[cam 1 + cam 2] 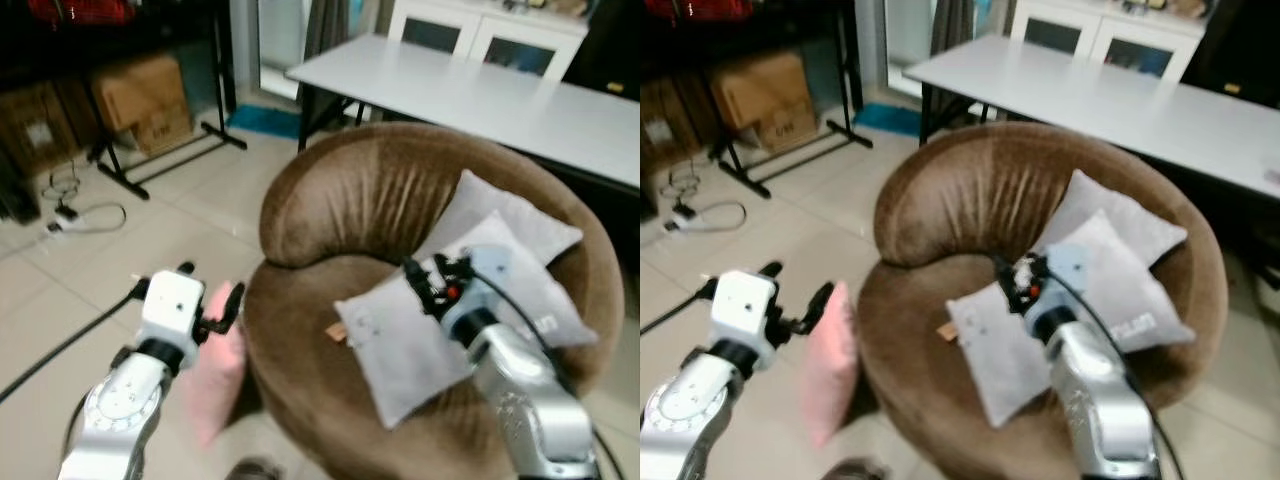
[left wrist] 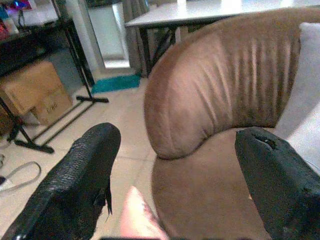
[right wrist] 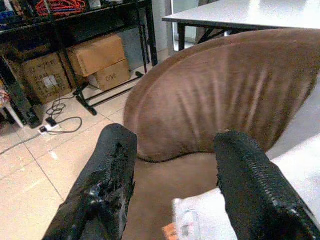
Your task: Move the pillow to the sofa from floor
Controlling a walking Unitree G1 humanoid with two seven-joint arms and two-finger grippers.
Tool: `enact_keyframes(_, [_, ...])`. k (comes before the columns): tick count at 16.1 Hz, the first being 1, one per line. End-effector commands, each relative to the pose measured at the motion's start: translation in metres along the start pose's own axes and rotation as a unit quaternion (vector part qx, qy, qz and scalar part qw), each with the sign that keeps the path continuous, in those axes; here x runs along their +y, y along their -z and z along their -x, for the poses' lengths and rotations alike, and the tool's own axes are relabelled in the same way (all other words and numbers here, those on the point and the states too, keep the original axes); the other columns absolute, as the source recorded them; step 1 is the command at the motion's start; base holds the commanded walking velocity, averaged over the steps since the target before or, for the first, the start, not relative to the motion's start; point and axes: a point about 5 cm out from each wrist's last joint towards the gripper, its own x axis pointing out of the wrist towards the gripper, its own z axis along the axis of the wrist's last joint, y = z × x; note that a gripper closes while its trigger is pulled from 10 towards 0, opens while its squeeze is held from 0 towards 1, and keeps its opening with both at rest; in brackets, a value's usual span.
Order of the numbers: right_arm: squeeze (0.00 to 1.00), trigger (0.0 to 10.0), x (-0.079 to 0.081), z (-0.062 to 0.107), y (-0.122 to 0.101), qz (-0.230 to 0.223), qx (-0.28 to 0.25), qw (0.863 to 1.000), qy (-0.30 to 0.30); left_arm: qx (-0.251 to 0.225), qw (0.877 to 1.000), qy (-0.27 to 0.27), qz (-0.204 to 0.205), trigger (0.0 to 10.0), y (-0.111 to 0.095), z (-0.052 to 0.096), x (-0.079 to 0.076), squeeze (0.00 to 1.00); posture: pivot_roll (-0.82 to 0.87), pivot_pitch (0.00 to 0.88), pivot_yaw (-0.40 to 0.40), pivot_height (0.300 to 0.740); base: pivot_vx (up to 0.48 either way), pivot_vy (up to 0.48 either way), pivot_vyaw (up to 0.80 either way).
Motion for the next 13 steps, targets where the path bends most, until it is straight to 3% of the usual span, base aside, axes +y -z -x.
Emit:
enact_keyframes(1, [0.0,10.0,0.001,-0.001,-0.005,0.016,-0.004,1.0,0.013,-0.012,1.0,-0.006,-0.01,10.0,-0.006,-0.002,0.003,0.0,0.07,0.0,-0.087,0.74,0.0,0.368,0.0])
enact_keyframes(7, [0.0,10.0,-0.007,0.0,0.001,-0.027,0.009,0.998,0.06,-0.015,1.0,-0.006,-0.019,10.0,-0.006,-0.003,0.005,0.0,0.06,0.0,-0.074,0.74,0.0,0.326,0.0])
enact_keyframes(11, [0.0,10.0,0.003,0.0,0.001,-0.005,0.011,1.0,0.02,-0.027,1.0,0.003,-0.013,10.0,-0.008,-0.004,0.005,0.0,0.06,0.0,-0.07,0.74,0.0,0.0,0.0])
enact_keyframes(13, [0.0,10.0,0.006,-0.001,0.004,-0.011,0.018,1.0,0.016,-0.034,0.999,0.007,-0.009,10.0,-0.01,-0.003,0.005,0.0,0.07,0.0,-0.071,0.74,0.15,0.0,0.78])
